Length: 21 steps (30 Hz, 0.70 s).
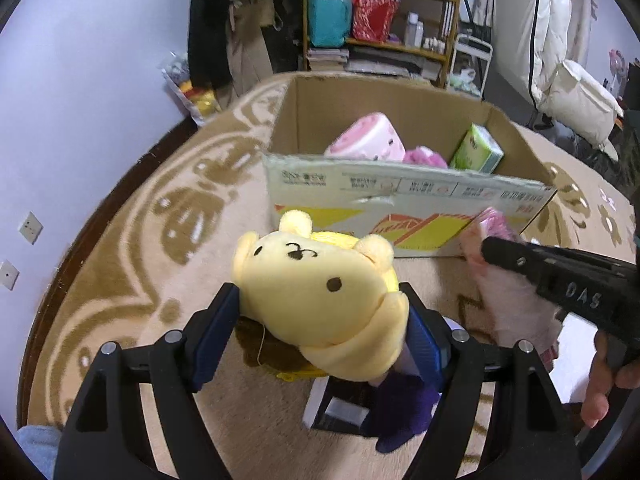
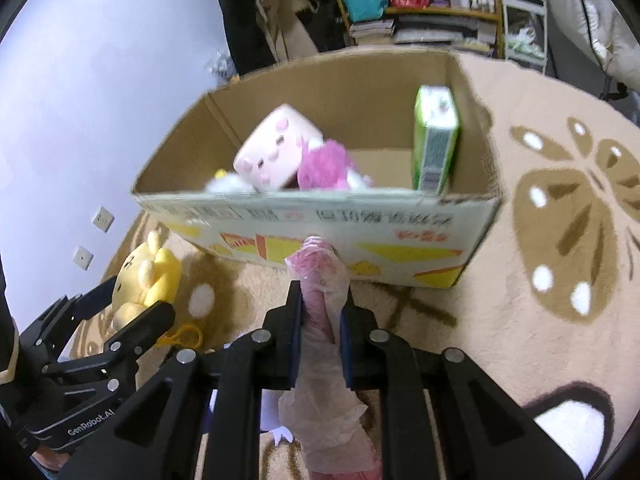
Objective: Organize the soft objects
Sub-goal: 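Grasp the yellow bear plush with left tool while right tool grasps pink wrapped plush, then lift yellow bear and pink plush over the box and open both tools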
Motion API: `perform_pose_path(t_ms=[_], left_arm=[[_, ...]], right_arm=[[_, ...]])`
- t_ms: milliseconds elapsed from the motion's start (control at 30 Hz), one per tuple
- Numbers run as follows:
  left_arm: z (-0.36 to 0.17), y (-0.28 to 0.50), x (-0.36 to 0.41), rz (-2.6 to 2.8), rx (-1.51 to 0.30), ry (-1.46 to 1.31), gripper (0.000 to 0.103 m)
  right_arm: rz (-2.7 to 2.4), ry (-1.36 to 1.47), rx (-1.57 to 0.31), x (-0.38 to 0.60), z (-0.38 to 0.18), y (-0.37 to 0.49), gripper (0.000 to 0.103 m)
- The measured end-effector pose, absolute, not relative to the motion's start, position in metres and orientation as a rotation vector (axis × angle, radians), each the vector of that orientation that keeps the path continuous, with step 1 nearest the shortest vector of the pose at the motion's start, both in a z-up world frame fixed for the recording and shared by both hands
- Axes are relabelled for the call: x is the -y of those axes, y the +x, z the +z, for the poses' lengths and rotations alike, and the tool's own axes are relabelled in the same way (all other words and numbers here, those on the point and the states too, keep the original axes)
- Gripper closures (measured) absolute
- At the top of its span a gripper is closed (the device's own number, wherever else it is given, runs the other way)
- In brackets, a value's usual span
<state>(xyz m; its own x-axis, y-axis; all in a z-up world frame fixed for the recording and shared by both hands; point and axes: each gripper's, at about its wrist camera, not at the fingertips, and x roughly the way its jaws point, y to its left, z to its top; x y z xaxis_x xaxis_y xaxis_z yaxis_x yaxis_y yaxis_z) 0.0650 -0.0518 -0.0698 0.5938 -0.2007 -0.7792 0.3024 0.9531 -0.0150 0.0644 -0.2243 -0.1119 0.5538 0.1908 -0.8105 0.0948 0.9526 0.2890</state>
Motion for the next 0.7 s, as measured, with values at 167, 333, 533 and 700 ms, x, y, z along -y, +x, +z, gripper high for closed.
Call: perform_pose_path(t_ms=[167, 333, 533, 700], left_arm=[[-0.048, 0.048, 0.048, -0.257, -0.81, 0.138, 0.025], [-0.036, 0.037, 0.05, -0.252, -0.758, 0.161, 0.025], [-0.026, 0.03, 0.047, -0.245, -0.72, 0.158, 0.025], [-0.018, 0.026, 0.045, -0.227, -0.672, 0.169, 0.025]], right_arm=[[-0.002, 0.331, -0.898, 0.234, -0.086, 0.046, 0.087], [-0.034, 0.328, -0.801, 0.241, -0.062, 0.03, 0.087], [-0.048, 0.256, -0.725, 0.236, -0.033, 0.017, 0.087], [-0.048, 0.214, -0.667, 0.231, -0.014, 0.014, 0.087]])
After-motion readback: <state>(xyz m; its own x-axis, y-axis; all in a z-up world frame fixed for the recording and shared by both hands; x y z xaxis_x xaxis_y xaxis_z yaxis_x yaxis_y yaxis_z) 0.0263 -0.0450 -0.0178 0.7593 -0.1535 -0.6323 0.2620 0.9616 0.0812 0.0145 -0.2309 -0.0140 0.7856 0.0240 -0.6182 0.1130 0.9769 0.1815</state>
